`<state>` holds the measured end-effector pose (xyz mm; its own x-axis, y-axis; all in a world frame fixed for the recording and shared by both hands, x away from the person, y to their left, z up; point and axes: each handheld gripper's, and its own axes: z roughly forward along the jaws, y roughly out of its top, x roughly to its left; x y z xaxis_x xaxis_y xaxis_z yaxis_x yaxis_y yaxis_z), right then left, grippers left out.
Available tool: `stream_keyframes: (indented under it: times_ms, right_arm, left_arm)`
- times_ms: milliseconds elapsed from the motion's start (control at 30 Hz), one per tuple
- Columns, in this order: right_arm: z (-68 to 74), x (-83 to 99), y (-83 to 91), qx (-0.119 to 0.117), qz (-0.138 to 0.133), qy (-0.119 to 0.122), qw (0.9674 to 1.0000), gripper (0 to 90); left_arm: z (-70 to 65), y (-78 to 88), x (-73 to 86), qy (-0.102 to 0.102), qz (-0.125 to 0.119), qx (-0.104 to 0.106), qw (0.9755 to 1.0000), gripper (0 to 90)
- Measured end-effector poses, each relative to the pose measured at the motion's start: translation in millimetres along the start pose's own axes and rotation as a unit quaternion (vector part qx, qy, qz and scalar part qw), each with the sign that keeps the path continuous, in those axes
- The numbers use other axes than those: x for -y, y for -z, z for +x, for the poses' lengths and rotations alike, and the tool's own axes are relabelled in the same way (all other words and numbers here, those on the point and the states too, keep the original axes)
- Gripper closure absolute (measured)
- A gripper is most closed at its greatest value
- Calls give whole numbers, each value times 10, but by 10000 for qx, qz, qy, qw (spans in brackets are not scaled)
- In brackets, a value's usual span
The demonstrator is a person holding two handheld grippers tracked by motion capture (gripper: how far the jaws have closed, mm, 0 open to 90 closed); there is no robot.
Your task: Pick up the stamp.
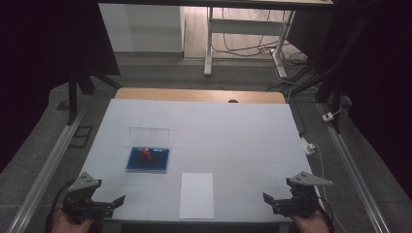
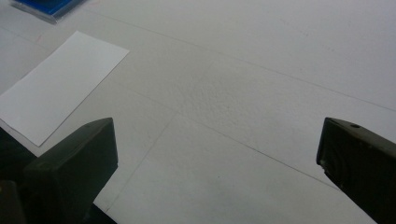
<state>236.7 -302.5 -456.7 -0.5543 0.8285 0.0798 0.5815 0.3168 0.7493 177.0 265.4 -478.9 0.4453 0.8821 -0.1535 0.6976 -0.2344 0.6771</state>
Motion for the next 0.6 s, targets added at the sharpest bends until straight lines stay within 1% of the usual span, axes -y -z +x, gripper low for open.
stream_keyframes:
  times_ms: [100, 200, 233, 367, 600]
  right_arm:
    - [-5, -2, -1, -53, -3, -9, 10000, 0]
    - [12, -2, -1, -53, 21, 99, 9999, 0]
    - [12, -2, -1, -53, 21, 99, 9999, 0]
    - [27, -1, -9, -132, 43, 181, 9997, 0]
    - [35, -2, -12, -152, 77, 235, 9996, 0]
  left_arm:
    - [-6, 1, 3, -10, 5, -19, 10000, 5]
    - [-8, -2, 2, -5, 16, -36, 10000, 5]
    - [-8, -2, 1, -5, 20, -35, 10000, 5]
    - [-13, -14, -3, -19, 61, -86, 9999, 7]
    - [-21, -19, -4, -45, 103, -110, 9999, 6]
